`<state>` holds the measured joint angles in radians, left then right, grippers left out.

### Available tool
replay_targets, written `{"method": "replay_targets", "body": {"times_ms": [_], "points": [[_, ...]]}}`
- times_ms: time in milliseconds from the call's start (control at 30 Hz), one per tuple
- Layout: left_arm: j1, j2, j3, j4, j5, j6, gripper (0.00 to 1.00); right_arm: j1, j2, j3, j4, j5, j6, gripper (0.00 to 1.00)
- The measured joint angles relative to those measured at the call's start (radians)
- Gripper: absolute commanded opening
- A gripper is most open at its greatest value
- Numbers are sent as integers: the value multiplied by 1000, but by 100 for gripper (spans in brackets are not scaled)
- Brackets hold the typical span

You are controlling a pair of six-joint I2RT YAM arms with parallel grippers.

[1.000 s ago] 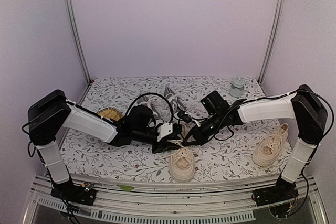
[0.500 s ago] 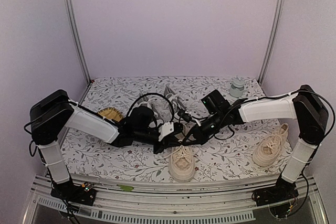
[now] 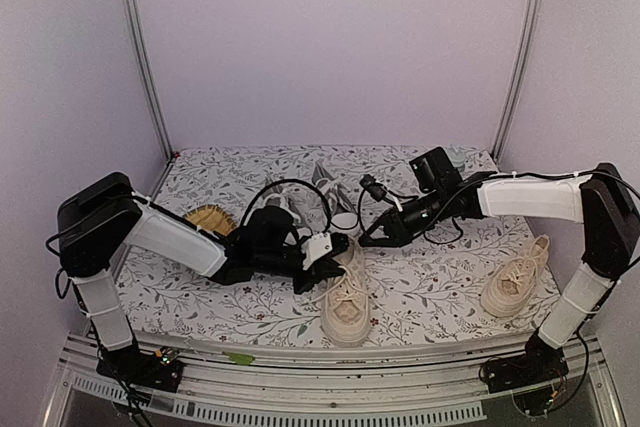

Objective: Tie the shoes
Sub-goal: Pass from the right arm to the left, then cross the shoelace loop with the shoelace.

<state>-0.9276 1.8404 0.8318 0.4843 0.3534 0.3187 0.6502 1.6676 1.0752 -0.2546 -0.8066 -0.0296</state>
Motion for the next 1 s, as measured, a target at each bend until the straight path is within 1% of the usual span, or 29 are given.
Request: {"method": "replay_targets", "body": {"times_ms": [100, 300, 467, 667, 800, 1000], "points": [[-3, 0, -8, 12, -12, -1, 0, -8, 39, 19, 5, -3, 10, 10], [-7, 0, -14, 27, -23, -6, 0, 47, 158, 37, -8, -8, 2, 9], [-8, 0, -14, 35, -23, -10, 0, 72, 176, 37, -4, -22, 3, 7], [-8, 0, -15, 40, -23, -17, 0, 74, 185, 36, 18, -37, 6, 9], [-8, 0, -19, 41, -23, -18, 0, 74, 193, 36, 24, -34, 7, 12], [-8, 0, -27, 43, -27, -21, 0, 83, 201, 36, 27, -3, 6, 16]]}}
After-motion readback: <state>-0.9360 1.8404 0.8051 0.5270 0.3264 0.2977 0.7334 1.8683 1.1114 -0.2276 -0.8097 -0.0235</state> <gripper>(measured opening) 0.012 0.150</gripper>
